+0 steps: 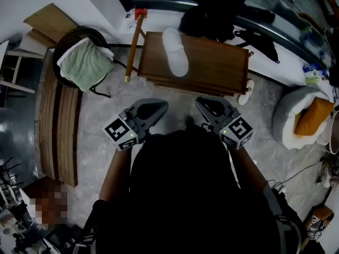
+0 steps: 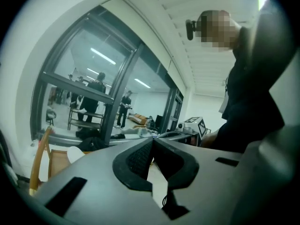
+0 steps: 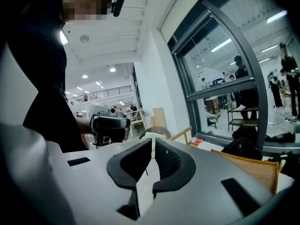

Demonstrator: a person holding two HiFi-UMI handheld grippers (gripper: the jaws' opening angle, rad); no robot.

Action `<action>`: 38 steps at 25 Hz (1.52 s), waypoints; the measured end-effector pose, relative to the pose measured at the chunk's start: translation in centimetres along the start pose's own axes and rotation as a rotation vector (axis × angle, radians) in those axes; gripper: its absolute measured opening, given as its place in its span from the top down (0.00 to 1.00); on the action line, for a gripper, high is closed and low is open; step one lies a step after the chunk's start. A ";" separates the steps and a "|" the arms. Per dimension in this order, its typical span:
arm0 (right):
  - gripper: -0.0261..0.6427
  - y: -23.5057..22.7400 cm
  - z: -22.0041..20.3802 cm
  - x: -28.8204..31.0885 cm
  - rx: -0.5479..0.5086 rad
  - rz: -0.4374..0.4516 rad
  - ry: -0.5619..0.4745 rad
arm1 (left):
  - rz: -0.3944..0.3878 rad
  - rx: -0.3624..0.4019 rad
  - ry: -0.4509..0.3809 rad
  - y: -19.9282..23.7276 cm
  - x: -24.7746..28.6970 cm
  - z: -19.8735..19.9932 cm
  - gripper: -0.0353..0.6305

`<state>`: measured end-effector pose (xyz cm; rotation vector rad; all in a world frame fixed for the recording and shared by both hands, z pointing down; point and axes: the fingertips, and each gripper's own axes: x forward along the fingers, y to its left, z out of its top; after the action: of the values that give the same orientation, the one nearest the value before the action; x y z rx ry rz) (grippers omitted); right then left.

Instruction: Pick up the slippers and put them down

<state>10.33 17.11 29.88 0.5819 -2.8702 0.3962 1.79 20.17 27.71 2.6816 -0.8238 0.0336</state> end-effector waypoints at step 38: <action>0.91 -12.8 0.3 13.6 0.152 -0.381 0.224 | -0.403 -0.156 0.042 22.5 4.3 0.4 0.93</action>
<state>3.18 0.83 35.55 1.0167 -2.4590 0.5754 -7.04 0.28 34.76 2.6341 -0.2509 -0.0680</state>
